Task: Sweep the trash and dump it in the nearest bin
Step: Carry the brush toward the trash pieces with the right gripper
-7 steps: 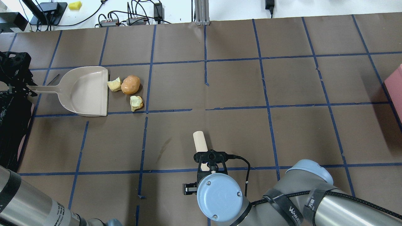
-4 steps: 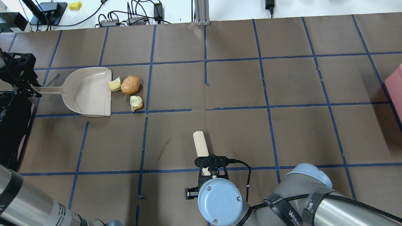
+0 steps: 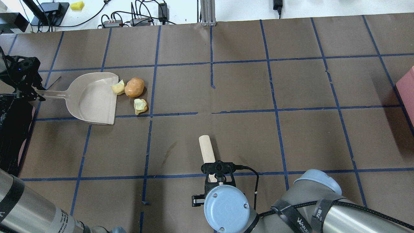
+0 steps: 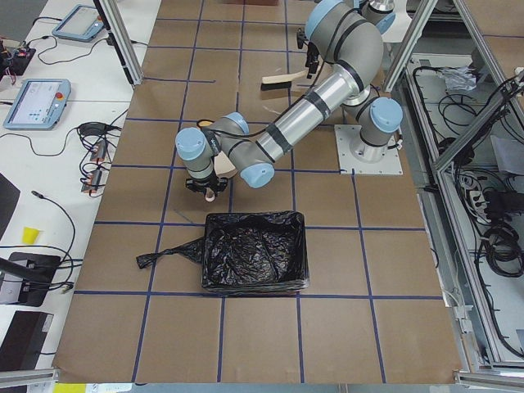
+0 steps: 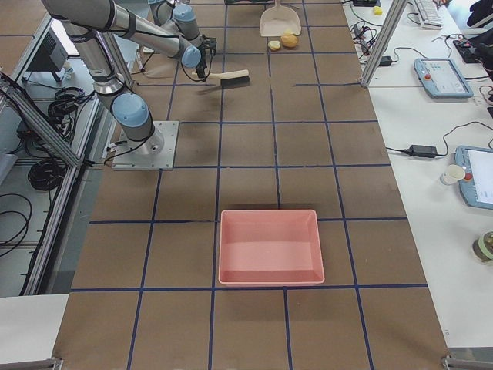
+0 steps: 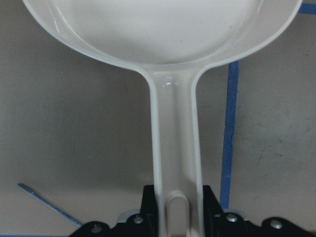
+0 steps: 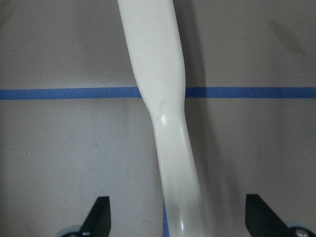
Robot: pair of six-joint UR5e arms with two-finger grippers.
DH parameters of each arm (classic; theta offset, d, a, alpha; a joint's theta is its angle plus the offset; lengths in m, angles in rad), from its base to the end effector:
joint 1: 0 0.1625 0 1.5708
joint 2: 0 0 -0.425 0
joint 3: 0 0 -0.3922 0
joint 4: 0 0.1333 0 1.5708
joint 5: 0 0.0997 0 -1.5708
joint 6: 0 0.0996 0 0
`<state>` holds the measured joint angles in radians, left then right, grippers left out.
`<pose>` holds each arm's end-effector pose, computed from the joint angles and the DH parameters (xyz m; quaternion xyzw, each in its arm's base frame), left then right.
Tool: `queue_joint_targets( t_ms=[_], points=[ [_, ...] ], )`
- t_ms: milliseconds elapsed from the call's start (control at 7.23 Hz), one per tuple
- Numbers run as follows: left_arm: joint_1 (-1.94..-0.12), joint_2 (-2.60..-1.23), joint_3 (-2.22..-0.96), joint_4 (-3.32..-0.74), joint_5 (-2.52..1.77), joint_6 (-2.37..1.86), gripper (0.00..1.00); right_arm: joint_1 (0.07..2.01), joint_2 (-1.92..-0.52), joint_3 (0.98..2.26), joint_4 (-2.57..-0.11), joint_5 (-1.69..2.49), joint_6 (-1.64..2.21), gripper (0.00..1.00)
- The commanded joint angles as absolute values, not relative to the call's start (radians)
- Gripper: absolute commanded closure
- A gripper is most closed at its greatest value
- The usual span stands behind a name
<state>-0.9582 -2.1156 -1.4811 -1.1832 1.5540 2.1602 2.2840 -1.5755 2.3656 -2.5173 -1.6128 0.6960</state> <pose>0.2721 -0.6219 0.2475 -0.6982 -0.7150 0.0021 0.0347 0.3515 -0.2090 0.2261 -0.0069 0.9967 -0.0731 0.0346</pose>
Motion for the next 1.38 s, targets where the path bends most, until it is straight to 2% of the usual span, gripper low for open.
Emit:
queue_joint_targets(
  t_ms=[0,138,277,415,830,1246],
  points=[
    [-0.959,-2.115,-1.502,-1.180,1.552,2.168,0.97,2.284,-1.565,2.364,-2.517,-1.609,0.693,0.50],
    [-0.963,-2.109,-1.512,-1.178,1.552,2.151,0.97,2.281,-1.563,2.364,-2.517,-1.606,0.692,0.66],
    [-0.972,-2.102,-1.517,-1.180,1.542,2.143,0.97,2.280,-1.563,2.355,-2.517,-1.605,0.686,0.76],
    [-0.974,-2.105,-1.519,-1.177,1.540,2.144,0.97,2.278,-1.562,2.355,-2.517,-1.606,0.674,0.82],
    [-0.976,-2.099,-1.520,-1.177,1.540,2.141,0.97,2.272,-1.562,2.339,-2.519,-1.603,0.651,0.85],
    [-0.977,-2.097,-1.520,-1.177,1.542,2.141,0.97,2.246,-1.516,2.154,-2.413,-1.603,0.548,0.85]
  ],
)
